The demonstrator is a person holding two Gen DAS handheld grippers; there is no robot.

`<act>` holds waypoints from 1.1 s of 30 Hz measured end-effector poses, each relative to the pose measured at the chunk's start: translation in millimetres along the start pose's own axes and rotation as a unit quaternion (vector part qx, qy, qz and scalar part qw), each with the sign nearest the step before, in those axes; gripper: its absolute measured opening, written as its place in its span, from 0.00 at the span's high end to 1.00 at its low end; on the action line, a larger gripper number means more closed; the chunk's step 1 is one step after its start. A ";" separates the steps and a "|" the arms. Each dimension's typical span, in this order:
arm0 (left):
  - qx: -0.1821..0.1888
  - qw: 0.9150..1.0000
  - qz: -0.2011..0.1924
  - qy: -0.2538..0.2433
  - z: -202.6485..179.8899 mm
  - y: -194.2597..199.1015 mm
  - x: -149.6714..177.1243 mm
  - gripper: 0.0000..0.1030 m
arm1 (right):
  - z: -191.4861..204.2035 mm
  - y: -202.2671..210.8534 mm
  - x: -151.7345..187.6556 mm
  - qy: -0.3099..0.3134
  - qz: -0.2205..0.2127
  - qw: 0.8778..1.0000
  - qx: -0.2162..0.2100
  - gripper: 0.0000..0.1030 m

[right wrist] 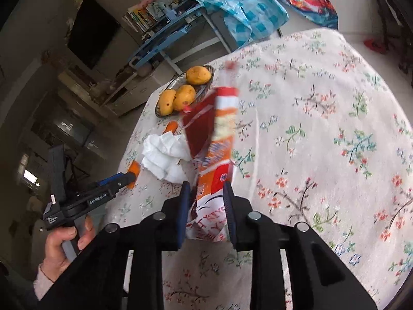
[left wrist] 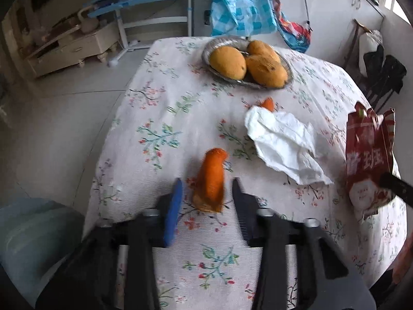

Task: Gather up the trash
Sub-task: 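Lift the wrapper and orange piece and carry both toward the yellow bucket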

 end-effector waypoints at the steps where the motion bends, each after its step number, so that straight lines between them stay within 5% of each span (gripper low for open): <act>1: 0.003 1.000 -0.002 -0.003 -2.3 0.2 -0.3 0.78 | -0.1 0.4 -0.6 -0.003 -0.002 1.000 -0.006 0.82; 5: 0.023 0.999 -0.026 0.001 -7.2 12.8 -3.7 0.79 | -3.3 6.9 -4.1 -0.035 -0.010 0.998 -0.059 0.95; 11: 0.043 0.996 -0.074 0.021 -7.1 39.6 -11.7 0.79 | 6.4 23.2 -11.8 -0.048 -0.039 0.989 -0.131 0.97; 22: 0.103 0.986 -0.122 0.042 -8.1 65.6 -17.5 0.79 | 31.9 25.0 -12.6 -0.004 -0.045 0.985 -0.167 0.97; 33: 0.073 0.986 -0.145 0.024 -9.9 89.6 -7.7 0.79 | 49.5 27.7 -3.8 0.021 -0.036 0.980 -0.193 0.97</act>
Point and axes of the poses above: each gripper's, at about its wrist camera, not at the fingertips, and y roughly against the way its jaws point, z to its left, x to its underside, the point moved 5 cm from there along -y, roughly the way its jaws point, and after that the axes turned 6 degrees about -y, right-handed, at the moved point
